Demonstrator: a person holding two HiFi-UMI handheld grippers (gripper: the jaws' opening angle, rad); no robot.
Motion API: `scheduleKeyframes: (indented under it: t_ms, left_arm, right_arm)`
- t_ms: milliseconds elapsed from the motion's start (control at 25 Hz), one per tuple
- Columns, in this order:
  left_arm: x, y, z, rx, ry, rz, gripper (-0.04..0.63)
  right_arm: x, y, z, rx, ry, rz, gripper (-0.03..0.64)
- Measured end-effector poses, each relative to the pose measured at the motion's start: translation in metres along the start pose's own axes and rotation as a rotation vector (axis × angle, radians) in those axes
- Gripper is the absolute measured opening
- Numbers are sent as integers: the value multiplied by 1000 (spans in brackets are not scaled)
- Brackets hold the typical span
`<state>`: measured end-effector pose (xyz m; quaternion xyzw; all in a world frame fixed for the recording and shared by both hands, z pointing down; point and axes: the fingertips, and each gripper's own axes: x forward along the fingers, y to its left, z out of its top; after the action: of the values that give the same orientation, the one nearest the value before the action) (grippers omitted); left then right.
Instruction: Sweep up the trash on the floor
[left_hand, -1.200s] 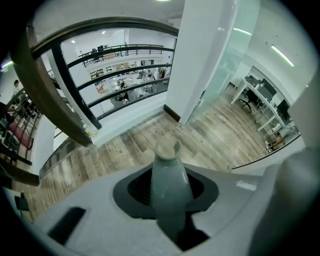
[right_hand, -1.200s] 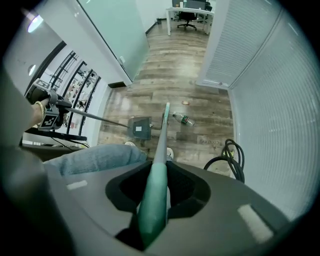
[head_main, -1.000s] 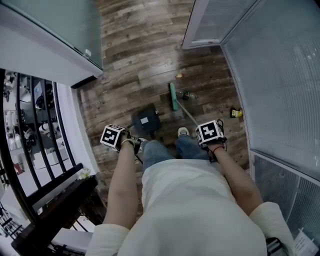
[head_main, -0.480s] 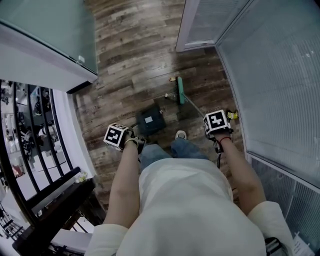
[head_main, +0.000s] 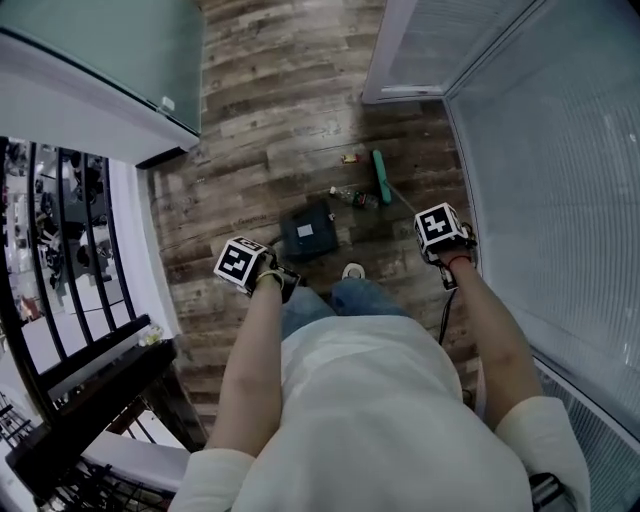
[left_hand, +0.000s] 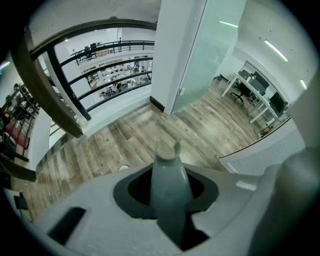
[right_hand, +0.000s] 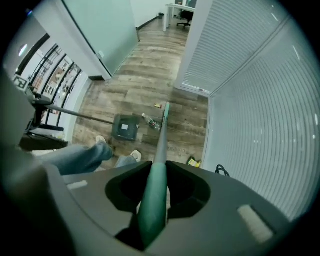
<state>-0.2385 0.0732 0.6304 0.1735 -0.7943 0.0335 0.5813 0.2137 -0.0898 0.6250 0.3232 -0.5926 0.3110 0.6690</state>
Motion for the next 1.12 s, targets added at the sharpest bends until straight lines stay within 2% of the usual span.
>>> scheduleKeyframes:
  t_ms: [320, 480, 600, 760, 920, 1120]
  left_arm:
    - [0, -26, -9, 67, -14, 16, 91]
    - [4, -34, -6, 89, -17, 32, 91]
    - [7, -38, -5, 102, -18, 46, 91]
    - [8, -43, -2, 116, -25, 60, 92]
    - [7, -47, -5, 109, -35, 55, 98]
    - [9, -54, -11, 95, -44, 45, 106]
  right_arm:
    - [23, -10, 23, -407, 42, -169, 98]
    - [36, 5, 16, -555, 68, -190, 98]
    - [46, 17, 2, -621, 96, -182, 98]
    - [50, 30, -11, -652, 88, -173, 98]
    - [51, 41, -21, -687, 88, -185, 98]
    - [53, 56, -30, -783, 86, -199, 98]
